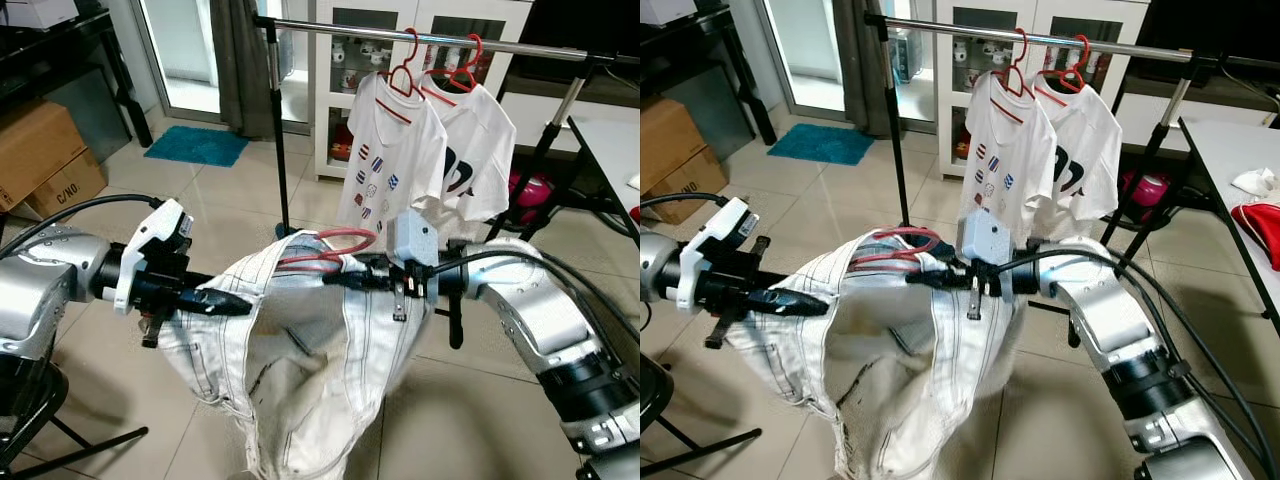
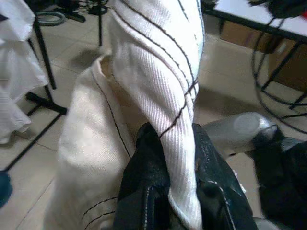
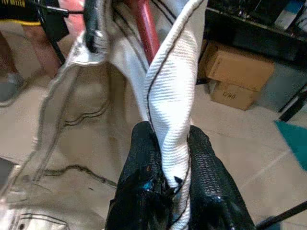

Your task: Hang hanger

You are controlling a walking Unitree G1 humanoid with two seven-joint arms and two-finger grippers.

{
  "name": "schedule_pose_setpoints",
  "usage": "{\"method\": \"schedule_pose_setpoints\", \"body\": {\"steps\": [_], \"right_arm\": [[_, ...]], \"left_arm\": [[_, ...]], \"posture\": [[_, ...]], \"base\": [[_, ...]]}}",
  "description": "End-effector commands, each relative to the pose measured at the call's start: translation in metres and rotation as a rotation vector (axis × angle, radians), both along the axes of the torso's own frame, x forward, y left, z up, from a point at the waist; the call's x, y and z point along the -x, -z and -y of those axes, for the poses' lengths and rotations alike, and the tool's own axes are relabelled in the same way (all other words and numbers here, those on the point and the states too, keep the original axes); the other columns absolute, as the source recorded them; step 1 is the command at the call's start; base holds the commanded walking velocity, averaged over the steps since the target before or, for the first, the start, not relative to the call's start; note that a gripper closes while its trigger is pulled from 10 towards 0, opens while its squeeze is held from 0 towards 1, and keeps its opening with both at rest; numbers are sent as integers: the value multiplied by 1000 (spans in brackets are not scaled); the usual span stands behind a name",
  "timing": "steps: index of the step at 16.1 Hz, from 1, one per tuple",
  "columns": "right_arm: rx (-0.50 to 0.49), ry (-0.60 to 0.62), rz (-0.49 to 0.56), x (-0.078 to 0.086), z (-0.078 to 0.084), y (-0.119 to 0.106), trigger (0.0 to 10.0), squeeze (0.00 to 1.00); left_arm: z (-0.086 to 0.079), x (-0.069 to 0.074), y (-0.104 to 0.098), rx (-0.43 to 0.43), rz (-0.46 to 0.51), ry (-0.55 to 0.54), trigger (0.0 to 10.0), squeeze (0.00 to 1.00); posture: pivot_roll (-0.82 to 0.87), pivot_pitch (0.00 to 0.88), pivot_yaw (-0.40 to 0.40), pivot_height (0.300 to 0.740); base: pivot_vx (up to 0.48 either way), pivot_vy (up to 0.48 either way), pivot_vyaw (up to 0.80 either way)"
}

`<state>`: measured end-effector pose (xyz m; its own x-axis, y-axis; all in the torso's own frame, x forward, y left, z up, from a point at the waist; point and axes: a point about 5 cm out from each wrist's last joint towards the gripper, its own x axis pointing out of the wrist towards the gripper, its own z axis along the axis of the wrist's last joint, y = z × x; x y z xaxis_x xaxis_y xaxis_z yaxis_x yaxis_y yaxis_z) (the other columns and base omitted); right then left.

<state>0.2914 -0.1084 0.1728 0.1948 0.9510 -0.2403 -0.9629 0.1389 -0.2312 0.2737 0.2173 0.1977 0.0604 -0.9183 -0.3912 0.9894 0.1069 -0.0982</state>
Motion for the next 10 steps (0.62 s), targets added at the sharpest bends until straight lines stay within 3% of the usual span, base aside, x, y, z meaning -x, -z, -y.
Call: {"method": "schedule_pose_setpoints", "body": {"steps": [1, 2, 3, 4, 10], "right_arm": [[-4, 21, -16, -1, 7, -1, 0, 0], [-14, 28, -22, 0, 7, -1, 0, 0], [-20, 32, -25, 0, 6, -1, 0, 0], [-32, 35, -33, 0, 6, -2, 0, 0], [6, 91, -56, 5, 21, 8, 0, 0]], "left_arm": [[-7, -8, -12, -1, 112, -68, 5294, 0], [-8, -12, -10, 6, 136, -105, 10000, 0], [-9, -13, -11, 19, 134, -109, 10000, 0], [-11, -13, -10, 27, 136, -102, 10000, 1000], [-16, -11, -9, 58, 139, -112, 10000, 1000]], "posture": [[-29, 0, 27, 740], [-35, 0, 24, 740], [-36, 0, 24, 740], [-43, 0, 21, 740], [-46, 0, 31, 740]], "base": [[0, 0, 0], [0, 0, 0], [0, 0, 0], [0, 0, 0], [0, 0, 0]]}}
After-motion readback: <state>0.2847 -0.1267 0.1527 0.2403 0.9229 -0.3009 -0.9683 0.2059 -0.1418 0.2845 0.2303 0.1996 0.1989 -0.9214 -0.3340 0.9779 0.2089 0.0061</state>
